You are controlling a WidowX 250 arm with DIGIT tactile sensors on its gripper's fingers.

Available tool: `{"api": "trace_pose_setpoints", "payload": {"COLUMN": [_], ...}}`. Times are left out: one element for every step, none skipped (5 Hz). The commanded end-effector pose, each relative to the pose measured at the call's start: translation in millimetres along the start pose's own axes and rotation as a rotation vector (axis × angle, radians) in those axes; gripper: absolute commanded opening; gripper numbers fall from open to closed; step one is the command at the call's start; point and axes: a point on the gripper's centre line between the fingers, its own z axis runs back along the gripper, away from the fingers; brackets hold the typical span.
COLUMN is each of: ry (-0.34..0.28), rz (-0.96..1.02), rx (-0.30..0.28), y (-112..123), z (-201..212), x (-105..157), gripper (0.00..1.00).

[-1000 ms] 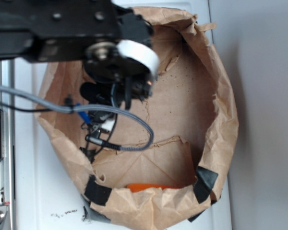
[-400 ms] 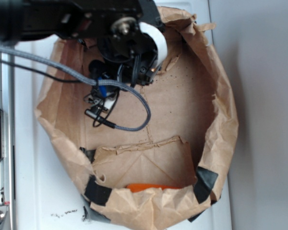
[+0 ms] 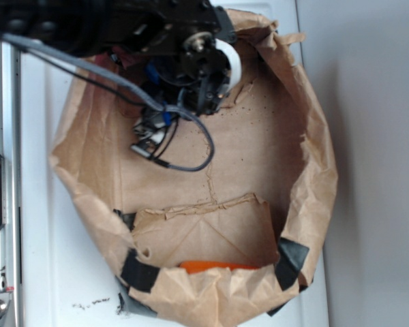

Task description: Grab the blue sponge.

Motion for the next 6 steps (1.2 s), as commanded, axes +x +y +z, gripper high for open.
{"api": "trace_pose_setpoints", "payload": {"ry": [-0.101,-0.184,-0.209,-0.213,-0.233,-0.226], "rz": [0.078,0.117,0.161,0.176,0.16,0.143], "rx": [-0.065,-0.082,-0.12,-0.152,-0.178,-0.183], "y": [-11,19,18,10,-2,-12], "z": [-22,4,36,64,98,112], "x": [-4,33,51,61,62,58], "gripper": [0.0,0.0,0.0,0.0,0.0,0.0]}}
